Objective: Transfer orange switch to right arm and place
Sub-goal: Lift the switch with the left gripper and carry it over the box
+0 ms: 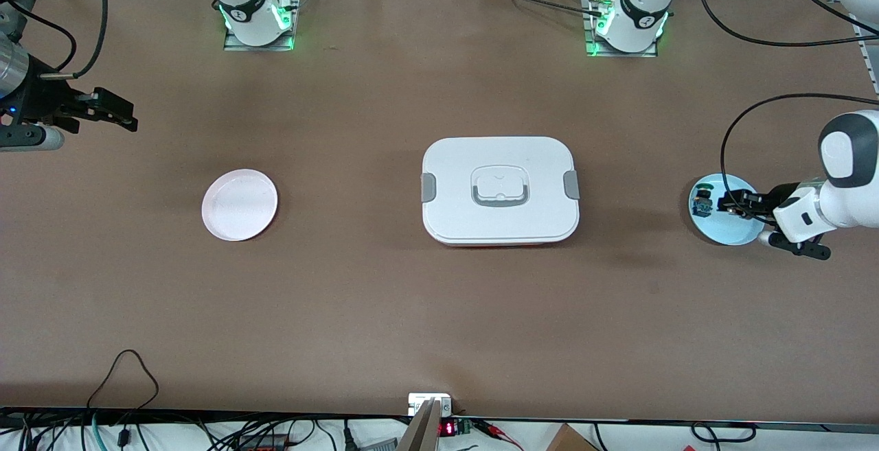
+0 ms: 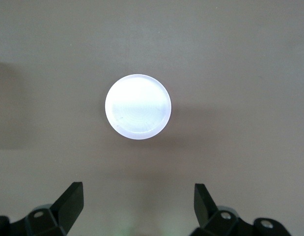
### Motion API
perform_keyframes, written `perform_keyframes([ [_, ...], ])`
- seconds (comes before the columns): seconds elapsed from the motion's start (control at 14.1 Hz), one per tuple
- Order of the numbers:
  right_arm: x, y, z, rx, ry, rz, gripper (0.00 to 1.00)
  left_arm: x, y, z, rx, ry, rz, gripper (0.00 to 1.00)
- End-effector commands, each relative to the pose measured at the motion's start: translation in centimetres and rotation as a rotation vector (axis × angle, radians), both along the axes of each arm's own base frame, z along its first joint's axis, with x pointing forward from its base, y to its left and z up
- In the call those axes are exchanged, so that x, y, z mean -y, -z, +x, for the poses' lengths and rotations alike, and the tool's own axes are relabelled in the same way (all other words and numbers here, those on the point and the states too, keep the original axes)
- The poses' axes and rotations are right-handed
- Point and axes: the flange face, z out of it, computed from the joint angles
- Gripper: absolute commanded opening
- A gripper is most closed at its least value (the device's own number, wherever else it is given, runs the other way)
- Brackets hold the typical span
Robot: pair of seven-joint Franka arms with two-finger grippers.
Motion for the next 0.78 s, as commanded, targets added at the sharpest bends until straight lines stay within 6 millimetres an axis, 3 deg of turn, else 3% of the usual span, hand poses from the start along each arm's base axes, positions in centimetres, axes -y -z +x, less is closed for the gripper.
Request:
perform_keyframes([
  [0.0,-0.2,-0.6,0.0,0.002,0.011,-0.001,1.0,3.4,-2.5,0.5,-0.051,0.132,-0.12,0.05],
  [0.28,-0.1,-0.4,-0.1,-0.004,0.012,-0.002,1.0,8.3,-5.2,-0.1,-0.093,0.155,-0.352,0.08],
  [0.43,-0.1,-0.4,-0.1,-0.004,0.012,-0.002,1.0,10.0,-5.6,0.6,0.033,0.283,-0.59,0.05],
  [0.57,-0.1,-0.2,0.0,-0.009,-0.001,-0.001,1.0,12.5,-4.2,0.8,0.151,0.37,-0.856,0.04],
  [0.71,0.3,0.0,0.1,-0.013,0.012,-0.002,1.0,15.8,-5.0,1.1,0.272,0.465,-1.024,0.04],
])
